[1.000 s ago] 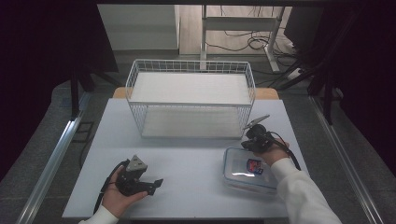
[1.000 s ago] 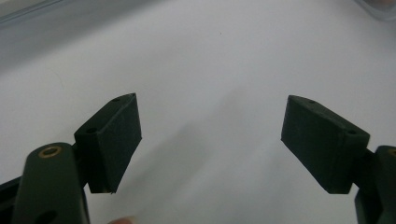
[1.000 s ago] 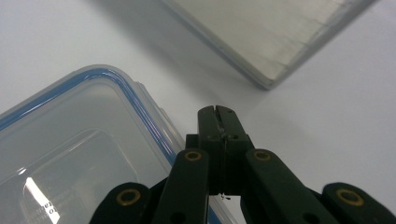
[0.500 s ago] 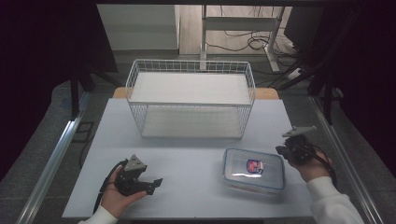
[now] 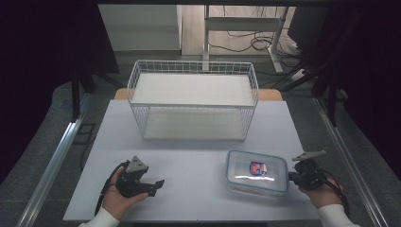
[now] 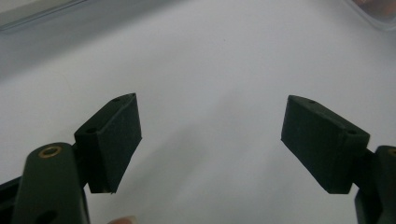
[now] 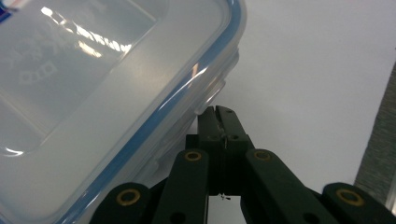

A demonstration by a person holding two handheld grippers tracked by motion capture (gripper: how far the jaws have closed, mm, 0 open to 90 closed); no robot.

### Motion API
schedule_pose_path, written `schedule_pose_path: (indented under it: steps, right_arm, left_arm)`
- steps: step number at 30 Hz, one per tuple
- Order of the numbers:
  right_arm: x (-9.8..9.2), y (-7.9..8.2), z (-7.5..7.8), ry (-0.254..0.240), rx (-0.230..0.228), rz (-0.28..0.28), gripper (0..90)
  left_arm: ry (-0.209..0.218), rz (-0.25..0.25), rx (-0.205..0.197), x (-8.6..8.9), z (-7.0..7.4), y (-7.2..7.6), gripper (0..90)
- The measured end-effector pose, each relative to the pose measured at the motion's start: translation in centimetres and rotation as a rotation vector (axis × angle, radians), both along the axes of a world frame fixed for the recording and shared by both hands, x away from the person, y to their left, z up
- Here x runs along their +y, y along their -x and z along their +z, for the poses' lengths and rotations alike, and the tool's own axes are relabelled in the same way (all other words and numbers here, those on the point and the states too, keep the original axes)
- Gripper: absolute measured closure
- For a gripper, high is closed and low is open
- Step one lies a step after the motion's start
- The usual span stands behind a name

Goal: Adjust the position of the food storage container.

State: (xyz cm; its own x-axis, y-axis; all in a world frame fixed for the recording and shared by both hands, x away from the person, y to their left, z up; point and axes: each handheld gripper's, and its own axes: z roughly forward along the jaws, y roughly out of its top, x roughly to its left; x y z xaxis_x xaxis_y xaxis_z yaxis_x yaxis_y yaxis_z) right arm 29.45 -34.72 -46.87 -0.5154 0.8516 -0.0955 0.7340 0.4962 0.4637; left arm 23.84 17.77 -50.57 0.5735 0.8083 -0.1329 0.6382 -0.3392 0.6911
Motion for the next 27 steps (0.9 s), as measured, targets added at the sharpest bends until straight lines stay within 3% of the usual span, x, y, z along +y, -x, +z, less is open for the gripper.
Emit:
schedule_pose_path:
  steps: [4, 13, 27]
  right_arm:
    - [-0.1, 0.1, 0.3, -0.041, 0.005, -0.018, 89.1]
    - [1.6, 0.2, 0.1, -0.057, 0.003, 0.007, 89.1]
    - [7.3, -1.0, -0.4, -0.110, 0.013, 0.098, 89.1]
  left_arm:
    - [-0.004, -0.003, 0.001, 0.0, 0.0, 0.0, 19.8]
    - [-0.007, 0.005, 0.003, 0.1, -0.2, -0.1, 19.8]
    - [0.000, 0.042, -0.014, 1.1, 0.0, -0.3, 20.0]
